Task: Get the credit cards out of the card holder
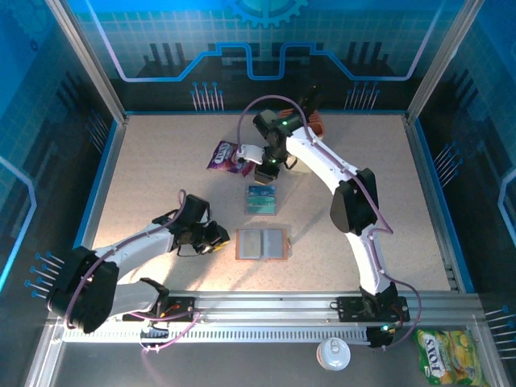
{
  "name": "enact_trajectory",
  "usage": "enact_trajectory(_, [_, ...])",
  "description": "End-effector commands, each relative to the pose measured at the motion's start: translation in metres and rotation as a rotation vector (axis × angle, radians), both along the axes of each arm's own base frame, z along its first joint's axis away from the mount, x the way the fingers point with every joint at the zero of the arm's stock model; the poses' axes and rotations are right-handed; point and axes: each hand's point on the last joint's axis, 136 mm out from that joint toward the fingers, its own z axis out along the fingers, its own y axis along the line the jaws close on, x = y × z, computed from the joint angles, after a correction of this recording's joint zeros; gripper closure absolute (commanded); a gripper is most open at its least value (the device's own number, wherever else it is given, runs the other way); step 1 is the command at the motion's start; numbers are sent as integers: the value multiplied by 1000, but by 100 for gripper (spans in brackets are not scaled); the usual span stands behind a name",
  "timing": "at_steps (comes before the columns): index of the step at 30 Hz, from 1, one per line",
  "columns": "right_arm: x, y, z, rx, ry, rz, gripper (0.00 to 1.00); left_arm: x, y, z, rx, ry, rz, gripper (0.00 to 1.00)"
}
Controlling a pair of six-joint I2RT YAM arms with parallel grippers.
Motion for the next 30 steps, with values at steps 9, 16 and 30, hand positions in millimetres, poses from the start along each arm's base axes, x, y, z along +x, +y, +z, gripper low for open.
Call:
enact_trajectory(9, [18, -6, -15, 35, -32, -270, 90, 7, -14, -1, -69, 6, -23, 79])
enact_trajectory(16, [25, -8, -36, 0, -34, -282, 100, 5, -13, -2, -70, 10, -23, 79])
enact_trajectory(30, [14, -9, -71, -50, 43, -248, 100, 3, -13, -7, -68, 25, -19, 80])
